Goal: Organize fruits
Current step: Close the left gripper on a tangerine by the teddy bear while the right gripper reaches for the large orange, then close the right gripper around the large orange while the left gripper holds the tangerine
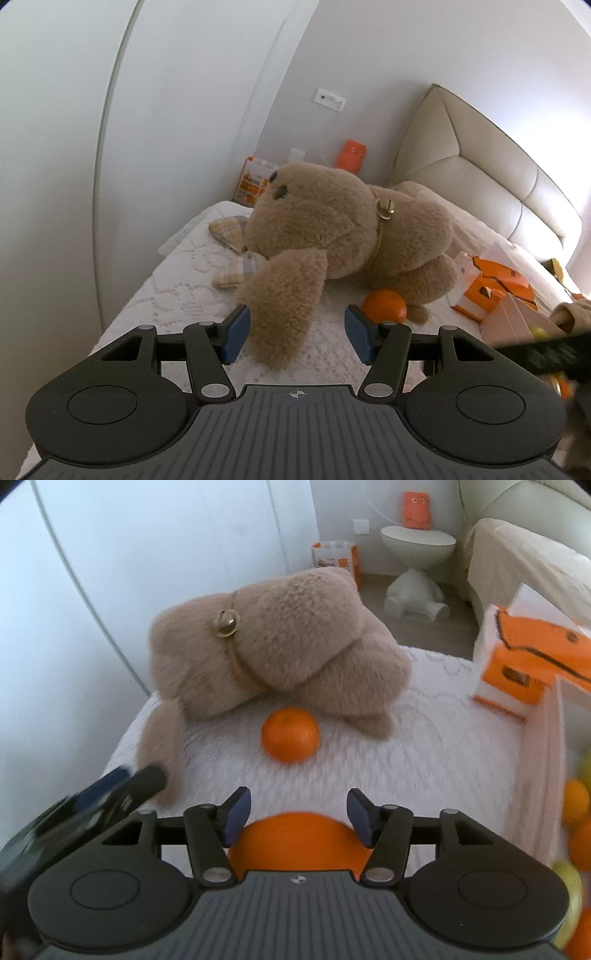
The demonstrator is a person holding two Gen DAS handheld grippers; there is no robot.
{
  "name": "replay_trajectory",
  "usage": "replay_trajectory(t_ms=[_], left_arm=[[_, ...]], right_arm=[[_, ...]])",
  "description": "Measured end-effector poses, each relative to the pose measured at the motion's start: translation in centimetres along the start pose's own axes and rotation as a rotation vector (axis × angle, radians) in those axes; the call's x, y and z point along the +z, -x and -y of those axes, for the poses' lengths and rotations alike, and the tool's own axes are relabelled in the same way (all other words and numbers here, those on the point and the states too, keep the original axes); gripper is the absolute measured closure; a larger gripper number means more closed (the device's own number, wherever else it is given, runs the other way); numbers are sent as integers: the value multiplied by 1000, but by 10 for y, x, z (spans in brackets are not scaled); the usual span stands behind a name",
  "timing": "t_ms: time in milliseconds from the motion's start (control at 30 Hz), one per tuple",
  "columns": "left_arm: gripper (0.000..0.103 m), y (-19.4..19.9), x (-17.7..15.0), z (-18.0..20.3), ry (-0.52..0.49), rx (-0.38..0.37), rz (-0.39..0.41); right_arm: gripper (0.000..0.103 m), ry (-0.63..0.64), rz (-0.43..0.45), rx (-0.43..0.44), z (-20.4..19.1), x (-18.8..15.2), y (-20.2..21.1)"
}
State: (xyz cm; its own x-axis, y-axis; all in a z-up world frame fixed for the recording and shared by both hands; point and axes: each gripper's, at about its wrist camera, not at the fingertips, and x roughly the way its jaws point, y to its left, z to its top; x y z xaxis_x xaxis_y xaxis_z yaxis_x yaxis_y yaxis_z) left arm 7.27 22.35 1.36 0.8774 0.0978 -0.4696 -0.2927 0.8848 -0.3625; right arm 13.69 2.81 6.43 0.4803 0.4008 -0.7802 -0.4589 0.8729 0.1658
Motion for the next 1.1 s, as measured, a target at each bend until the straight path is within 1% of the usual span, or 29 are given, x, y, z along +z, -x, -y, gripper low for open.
replay_trajectory(t_ms=[200, 267, 333, 400, 467, 533, 600, 700, 800, 867, 1000, 1100], left_arm=[[41, -2, -5, 10, -55, -30, 6], [41, -4, -6, 14, -75, -45, -9], [41, -5, -4, 23, -103, -75, -23], [42, -4, 0, 39, -168, -121, -35], [42, -6, 3, 60, -263, -131, -45], [42, -17, 6, 79, -344, -115, -84], [42, -35, 8, 94, -389, -90, -129], [45, -64, 11, 104, -413, -32, -189], [47, -87, 10, 106, -412, 15, -225], [55, -98, 8, 105, -410, 37, -240], [55, -102, 4, 107, -412, 45, -210], [56, -94, 0, 103, -403, 37, -199]], right_arm=[[40, 39, 93, 23, 3, -39, 35], [34, 29, 105, 38, 4, -44, 38], [29, 15, 123, 60, 9, -54, 41], [26, -11, 124, 94, 13, -63, 37], [24, -36, 125, 133, 17, -72, 37], [24, -49, 127, 164, 19, -78, 36], [24, -66, 123, 199, 21, -85, 32], [24, -80, 128, 230, 23, -93, 29], [24, -71, 154, 241, 26, -101, 35], [24, -75, 166, 259, 31, -106, 39], [24, -102, 172, 318, 43, -114, 39], [25, -114, 173, 348, 47, -115, 40]])
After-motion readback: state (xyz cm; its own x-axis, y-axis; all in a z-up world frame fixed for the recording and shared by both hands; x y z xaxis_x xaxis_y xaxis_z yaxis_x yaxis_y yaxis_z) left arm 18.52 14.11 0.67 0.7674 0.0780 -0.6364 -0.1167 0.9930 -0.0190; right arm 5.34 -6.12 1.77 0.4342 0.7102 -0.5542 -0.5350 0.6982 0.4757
